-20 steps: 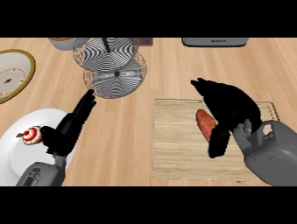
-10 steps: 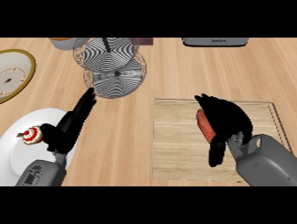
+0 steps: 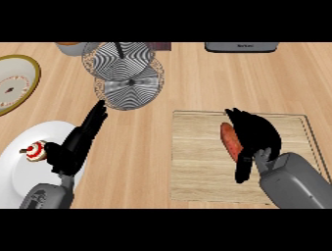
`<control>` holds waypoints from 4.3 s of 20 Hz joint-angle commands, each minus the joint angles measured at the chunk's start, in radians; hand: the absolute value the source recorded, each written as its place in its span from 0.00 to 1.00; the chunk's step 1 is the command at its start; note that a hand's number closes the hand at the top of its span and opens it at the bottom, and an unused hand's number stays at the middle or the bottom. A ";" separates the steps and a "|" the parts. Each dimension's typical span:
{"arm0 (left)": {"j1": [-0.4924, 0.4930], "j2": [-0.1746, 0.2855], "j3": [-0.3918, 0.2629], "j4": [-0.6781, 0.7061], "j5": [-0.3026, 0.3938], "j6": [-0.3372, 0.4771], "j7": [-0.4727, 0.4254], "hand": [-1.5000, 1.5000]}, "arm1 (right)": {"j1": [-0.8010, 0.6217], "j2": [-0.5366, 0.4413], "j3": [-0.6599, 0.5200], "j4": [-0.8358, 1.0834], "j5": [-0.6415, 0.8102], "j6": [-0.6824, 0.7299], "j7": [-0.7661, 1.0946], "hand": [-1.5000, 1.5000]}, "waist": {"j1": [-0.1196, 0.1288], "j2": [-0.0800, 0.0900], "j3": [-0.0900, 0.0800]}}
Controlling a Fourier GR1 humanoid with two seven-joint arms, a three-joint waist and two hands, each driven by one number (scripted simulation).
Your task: Pick the sweet potato from the tray and place it in the tiered basket
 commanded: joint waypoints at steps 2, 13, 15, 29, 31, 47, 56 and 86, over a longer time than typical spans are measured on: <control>-0.068 -0.003 0.063 0.060 -0.007 -0.025 0.011 0.50 | 0.019 0.028 -0.080 0.014 0.035 0.080 -0.018 0.00 | -0.003 0.001 0.000; 0.023 -0.042 0.073 0.018 -0.050 -0.067 -0.026 0.50 | 0.113 0.143 -0.116 0.140 0.230 -0.008 -0.192 0.00 | -0.002 0.000 0.000; 0.017 -0.031 0.077 0.022 -0.035 -0.076 -0.018 0.50 | 0.061 0.155 -0.155 0.180 0.182 -0.060 -0.267 1.00 | 0.000 0.001 0.000; 0.001 -0.087 0.086 0.000 -0.095 -0.062 0.017 0.50 | 0.028 0.213 -0.229 0.255 0.380 -0.163 -0.397 1.00 | 0.001 0.001 0.000; 0.003 -0.045 0.119 -0.002 -0.049 -0.114 0.009 0.50 | -0.021 0.162 -0.289 0.368 0.395 -0.249 -0.446 1.00 | 0.008 0.003 0.000; 0.028 -0.064 0.118 0.000 -0.076 -0.095 -0.006 0.50 | -0.095 0.272 -0.441 0.015 0.237 -0.411 -0.461 1.00 | -0.007 -0.005 0.000; 0.021 -0.071 0.105 0.002 -0.103 -0.098 -0.008 0.50 | -0.492 0.367 -0.473 0.118 0.240 -0.315 -0.217 1.00 | 0.013 0.001 -0.001; -0.098 -0.112 0.056 0.044 -0.138 -0.128 0.018 0.50 | -1.159 0.401 -0.606 1.234 -0.012 -0.707 -0.478 1.00 | 0.131 0.043 -0.004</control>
